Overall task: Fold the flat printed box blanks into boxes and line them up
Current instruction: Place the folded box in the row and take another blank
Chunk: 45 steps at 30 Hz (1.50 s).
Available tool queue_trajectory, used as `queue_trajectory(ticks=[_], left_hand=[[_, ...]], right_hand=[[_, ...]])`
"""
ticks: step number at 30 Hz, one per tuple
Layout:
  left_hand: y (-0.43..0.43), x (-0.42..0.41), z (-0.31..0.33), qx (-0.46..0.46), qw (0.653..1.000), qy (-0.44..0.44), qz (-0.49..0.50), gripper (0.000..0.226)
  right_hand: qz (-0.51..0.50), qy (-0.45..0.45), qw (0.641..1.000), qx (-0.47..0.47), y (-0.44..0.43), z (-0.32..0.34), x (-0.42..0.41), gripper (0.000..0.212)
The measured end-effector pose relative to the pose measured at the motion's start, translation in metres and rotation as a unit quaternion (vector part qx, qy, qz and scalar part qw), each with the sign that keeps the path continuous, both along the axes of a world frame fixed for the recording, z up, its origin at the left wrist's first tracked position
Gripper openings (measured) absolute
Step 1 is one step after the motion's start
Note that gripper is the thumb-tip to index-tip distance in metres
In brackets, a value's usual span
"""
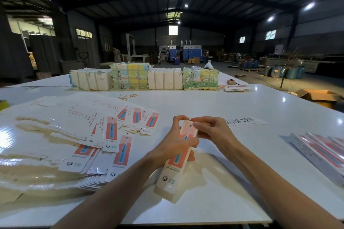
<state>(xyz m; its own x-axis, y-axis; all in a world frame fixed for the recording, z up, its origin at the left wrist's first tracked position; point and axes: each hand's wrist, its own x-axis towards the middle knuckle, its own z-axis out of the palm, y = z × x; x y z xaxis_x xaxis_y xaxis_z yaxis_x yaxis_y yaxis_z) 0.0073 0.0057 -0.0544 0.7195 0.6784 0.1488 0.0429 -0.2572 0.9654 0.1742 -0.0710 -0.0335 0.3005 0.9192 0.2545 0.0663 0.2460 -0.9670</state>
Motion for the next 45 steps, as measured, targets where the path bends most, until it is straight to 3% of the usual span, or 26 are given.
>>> queue_trajectory(ticks=[6, 13, 19, 22, 26, 28, 31, 33, 36, 38, 40, 43, 45], left_hand=[[0.002, 0.001, 0.001, 0.014, 1.000, 0.003, 0.010, 0.083], [0.001, 0.000, 0.001, -0.015, 1.000, 0.012, 0.014, 0.079], [0.000, 0.008, -0.003, -0.075, 0.997, 0.014, 0.024, 0.078], [0.002, 0.012, -0.006, -0.125, 0.990, -0.034, 0.060, 0.083], [0.009, 0.008, -0.004, -0.202, 0.958, -0.155, 0.128, 0.082], [0.009, 0.009, 0.000, -0.224, 0.934, -0.233, 0.152, 0.075], [0.003, 0.013, 0.007, -0.318, 0.870, -0.349, 0.141, 0.063], [-0.001, 0.012, 0.010, -0.334, 0.869, -0.345, 0.121, 0.056], [-0.002, 0.008, 0.010, -0.327, 0.894, -0.295, 0.079, 0.047], [0.000, 0.007, 0.006, -0.229, 0.945, -0.222, 0.078, 0.047], [0.004, 0.008, -0.001, -0.040, 0.987, -0.113, 0.105, 0.046], [0.020, 0.003, -0.013, 0.179, 0.968, 0.038, 0.172, 0.035], [0.025, -0.002, -0.018, 0.245, 0.945, 0.108, 0.187, 0.025]], right_hand=[[-0.005, 0.069, 0.998, -0.009, 0.002, -0.003, -0.003, 0.019], [-0.043, -0.010, 0.999, 0.018, 0.004, -0.007, -0.004, 0.014], [-0.055, -0.007, 0.998, 0.004, 0.008, -0.013, -0.005, 0.015], [-0.103, -0.003, 0.994, -0.028, 0.010, -0.013, -0.009, 0.018], [-0.188, -0.160, 0.967, -0.062, 0.003, -0.005, -0.008, 0.027], [-0.150, -0.264, 0.949, -0.080, -0.003, 0.002, -0.019, 0.048], [-0.077, -0.418, 0.899, -0.108, -0.013, 0.008, -0.045, 0.075], [-0.070, -0.500, 0.856, -0.110, -0.016, 0.007, -0.055, 0.063], [-0.083, -0.509, 0.848, -0.127, -0.021, 0.005, -0.055, 0.046], [-0.109, -0.510, 0.842, -0.139, -0.025, 0.002, -0.046, 0.042], [-0.154, -0.527, 0.820, -0.163, -0.031, -0.002, -0.026, 0.044], [-0.219, -0.579, 0.748, -0.239, -0.048, -0.006, 0.023, 0.049], [-0.266, -0.622, 0.675, -0.295, -0.065, -0.009, 0.056, 0.051]])
